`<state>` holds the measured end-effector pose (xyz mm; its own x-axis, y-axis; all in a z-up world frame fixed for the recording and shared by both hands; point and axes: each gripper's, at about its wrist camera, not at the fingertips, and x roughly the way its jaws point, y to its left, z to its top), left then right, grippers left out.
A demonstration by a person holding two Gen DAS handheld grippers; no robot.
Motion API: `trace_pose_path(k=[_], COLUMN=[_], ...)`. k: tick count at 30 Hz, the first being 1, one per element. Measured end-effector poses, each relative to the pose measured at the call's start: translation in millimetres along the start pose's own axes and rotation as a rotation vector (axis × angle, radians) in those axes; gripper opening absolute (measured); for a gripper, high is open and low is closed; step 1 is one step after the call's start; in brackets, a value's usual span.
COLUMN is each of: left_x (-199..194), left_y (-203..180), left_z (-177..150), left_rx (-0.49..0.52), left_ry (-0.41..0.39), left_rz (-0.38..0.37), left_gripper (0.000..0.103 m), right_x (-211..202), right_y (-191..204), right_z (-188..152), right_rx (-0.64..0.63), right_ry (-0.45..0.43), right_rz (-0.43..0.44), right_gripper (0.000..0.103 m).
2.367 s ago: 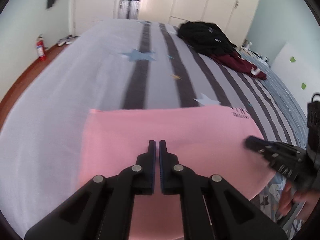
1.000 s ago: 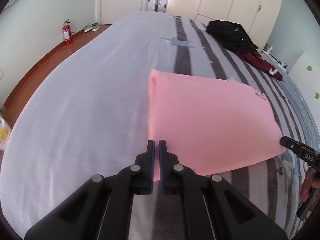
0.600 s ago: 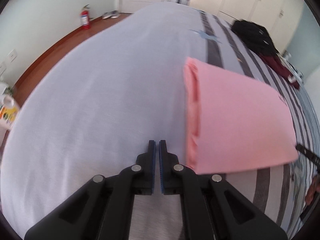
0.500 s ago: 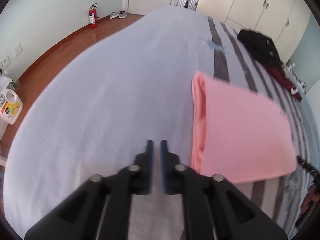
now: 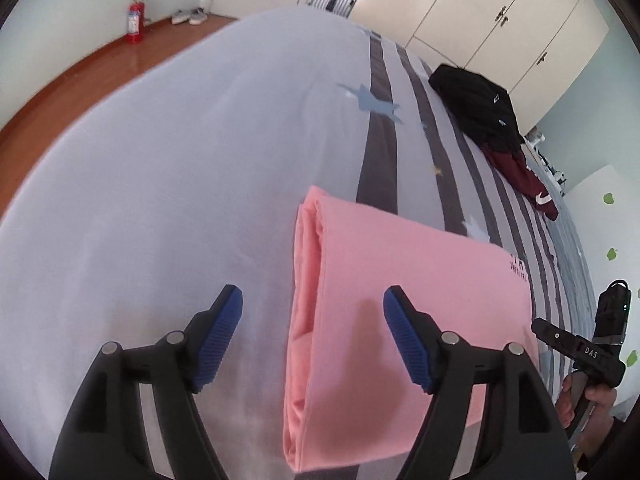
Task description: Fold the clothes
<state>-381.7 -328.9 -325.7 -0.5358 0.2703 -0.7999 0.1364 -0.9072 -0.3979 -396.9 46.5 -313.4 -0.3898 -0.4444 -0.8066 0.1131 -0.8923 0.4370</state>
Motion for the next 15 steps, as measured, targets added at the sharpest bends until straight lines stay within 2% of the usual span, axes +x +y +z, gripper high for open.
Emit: trace_pose_path(k=[3, 9, 15], left_x=[12, 18, 17], left_y=[2, 12, 14], left_z=[-2, -6, -9], left_rx=[0.001, -0.033, -0.026], left_ry=[0.056, 0.069, 0.067], left_rz=[-0.054, -0.128, -0.149], left_gripper=[0.071, 0.073, 0.073], right_x=[4, 11, 20], right_y=[-7, -2, 0], right_z=[-2, -13, -6], right_rx=[0.044, 0.039, 0.051], right_ry=[0.01, 0.029, 0.017], right_rz=[0.032, 0.071, 0.113], right_gripper=[0.059, 0.061, 0.061])
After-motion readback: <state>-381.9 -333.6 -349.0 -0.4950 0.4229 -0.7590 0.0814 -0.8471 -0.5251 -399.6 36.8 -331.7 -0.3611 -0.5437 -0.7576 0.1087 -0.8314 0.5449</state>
